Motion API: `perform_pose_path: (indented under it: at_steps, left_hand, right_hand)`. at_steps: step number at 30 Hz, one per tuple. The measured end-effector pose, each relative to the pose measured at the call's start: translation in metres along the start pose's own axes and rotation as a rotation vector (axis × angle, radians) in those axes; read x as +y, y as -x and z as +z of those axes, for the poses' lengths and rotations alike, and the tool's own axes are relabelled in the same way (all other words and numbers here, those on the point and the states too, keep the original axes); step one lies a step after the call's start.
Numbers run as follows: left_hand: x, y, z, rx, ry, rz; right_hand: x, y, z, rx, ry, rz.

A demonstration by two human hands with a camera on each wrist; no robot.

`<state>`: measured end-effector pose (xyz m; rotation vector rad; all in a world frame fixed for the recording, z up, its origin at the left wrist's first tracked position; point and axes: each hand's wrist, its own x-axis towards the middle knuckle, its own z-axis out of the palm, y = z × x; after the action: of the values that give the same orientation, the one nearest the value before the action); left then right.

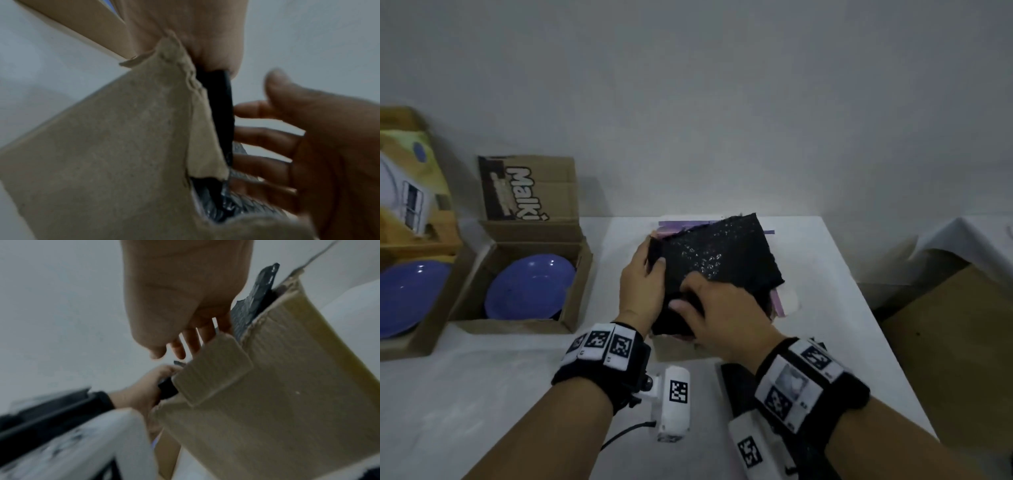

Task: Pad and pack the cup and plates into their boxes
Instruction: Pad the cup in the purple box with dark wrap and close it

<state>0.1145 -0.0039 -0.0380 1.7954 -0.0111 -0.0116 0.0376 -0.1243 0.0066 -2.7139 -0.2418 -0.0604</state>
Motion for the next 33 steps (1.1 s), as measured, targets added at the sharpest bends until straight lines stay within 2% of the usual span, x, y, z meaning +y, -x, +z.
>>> perform_pose_path:
  at_steps: [2,3,6,8,11,15,18,19,20,22,23,24,25,27,28,30,33]
  left_hand:
    - [-0.001,0.000,-0.001,-0.001,0.008,0.011]
    - [0.000,0.001,-0.001,-0.001,0.015,0.015]
    - [0.004,0.002,0.001,0.001,-0.013,0.039]
    - [0.002,0.000,0.002,0.014,-0.071,0.058]
    - [-0.001,-0.001,0.002,0.037,-0.130,0.084]
    - [-0.003,-0.004,0.002,0.050,-0.218,0.119]
    - [-0.005,-0.006,0.001,0.070,-0.334,0.118]
    - [-0.002,-0.004,0.000,0.095,-0.467,0.170]
    - [0.003,-0.001,0.000,0.119,-0.626,0.290]
    - [0.021,0.005,0.007,0.102,-0.787,0.585]
    - [0.032,0.008,0.015,0.045,-0.794,0.634]
    - [0.041,0.011,0.025,-0.037,-0.799,0.590]
    - [0.048,0.013,0.038,-0.144,-0.826,0.452]
    - [0.052,0.015,0.064,-0.341,-0.935,0.074]
    - [0.053,0.016,0.076,-0.405,-0.992,-0.040]
    - [0.051,0.017,0.089,-0.426,-1.022,-0.105]
    - [0.048,0.017,0.091,-0.408,-1.010,-0.111]
  right_hand:
    - [0.008,-0.011,-0.012,0.143,0.023,0.013]
    - [0.016,-0.018,-0.015,0.139,0.091,0.034]
    - [0.039,-0.033,-0.012,-0.161,0.310,0.149]
    - [0.044,-0.036,0.001,-0.284,0.375,0.174]
    - [0.039,-0.035,0.020,-0.433,0.199,0.271]
    - [0.033,-0.041,0.027,-0.449,0.119,0.363]
    - [0.036,-0.044,0.013,-0.484,-0.063,0.391]
    - [0.038,-0.043,0.006,-0.443,-0.152,0.368]
    - [0.040,-0.039,-0.004,-0.333,-0.226,0.317]
    - [0.051,-0.030,-0.022,0.080,-0.230,0.194]
    - [0.058,-0.025,-0.029,0.268,-0.193,0.193]
    - [0.065,-0.020,-0.032,0.387,-0.179,0.243]
    - [0.073,-0.014,-0.033,0.418,-0.206,0.342]
    - [0.086,-0.004,-0.025,0.290,-0.383,0.584]
    - [0.091,0.000,-0.020,0.209,-0.483,0.667]
    - [0.096,0.008,-0.011,0.127,-0.608,0.728]
    - [0.099,0.015,0.000,0.174,-0.605,0.671]
